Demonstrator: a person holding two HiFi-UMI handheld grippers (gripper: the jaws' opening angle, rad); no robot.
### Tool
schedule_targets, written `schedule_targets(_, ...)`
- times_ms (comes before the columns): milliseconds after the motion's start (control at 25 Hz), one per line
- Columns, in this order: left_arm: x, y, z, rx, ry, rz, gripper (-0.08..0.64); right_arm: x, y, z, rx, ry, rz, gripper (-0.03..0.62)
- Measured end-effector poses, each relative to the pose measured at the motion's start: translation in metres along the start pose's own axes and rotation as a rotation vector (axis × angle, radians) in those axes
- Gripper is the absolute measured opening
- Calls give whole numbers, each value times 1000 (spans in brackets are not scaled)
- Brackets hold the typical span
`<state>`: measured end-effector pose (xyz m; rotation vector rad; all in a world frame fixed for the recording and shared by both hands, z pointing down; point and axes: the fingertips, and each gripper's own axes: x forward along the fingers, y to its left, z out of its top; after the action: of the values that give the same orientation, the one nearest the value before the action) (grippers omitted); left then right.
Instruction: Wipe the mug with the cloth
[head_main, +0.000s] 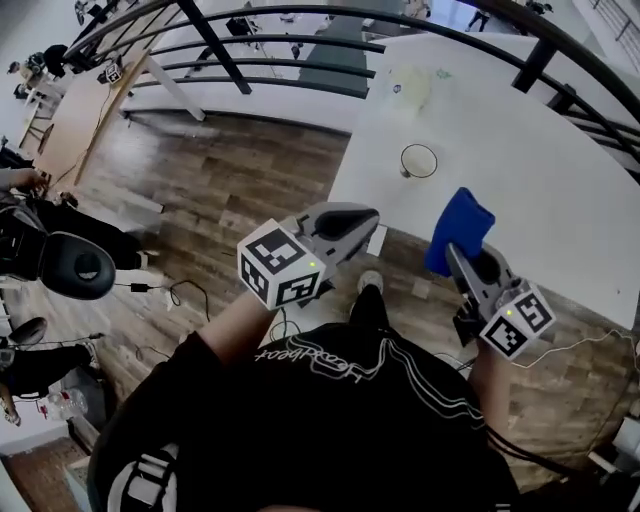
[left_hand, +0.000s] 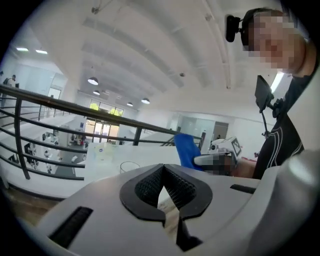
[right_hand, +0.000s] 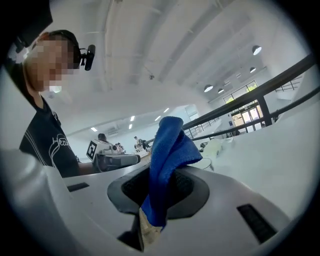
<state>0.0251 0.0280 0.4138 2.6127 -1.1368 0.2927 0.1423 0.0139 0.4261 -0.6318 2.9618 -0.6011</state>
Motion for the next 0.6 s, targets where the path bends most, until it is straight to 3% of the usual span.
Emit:
schedule_targets(160,-51,-67,-26,50,-25,-23,8,-37,79,-46,8,-5,22,64)
schedule_targets(280,-77,-103,-29,70,-37,-62,8,-51,122,-57,25,-3,20,64)
schedule_targets(600,-119,-153,-18,125,-77,-122,8,-60,183,-59,6,11,12,64)
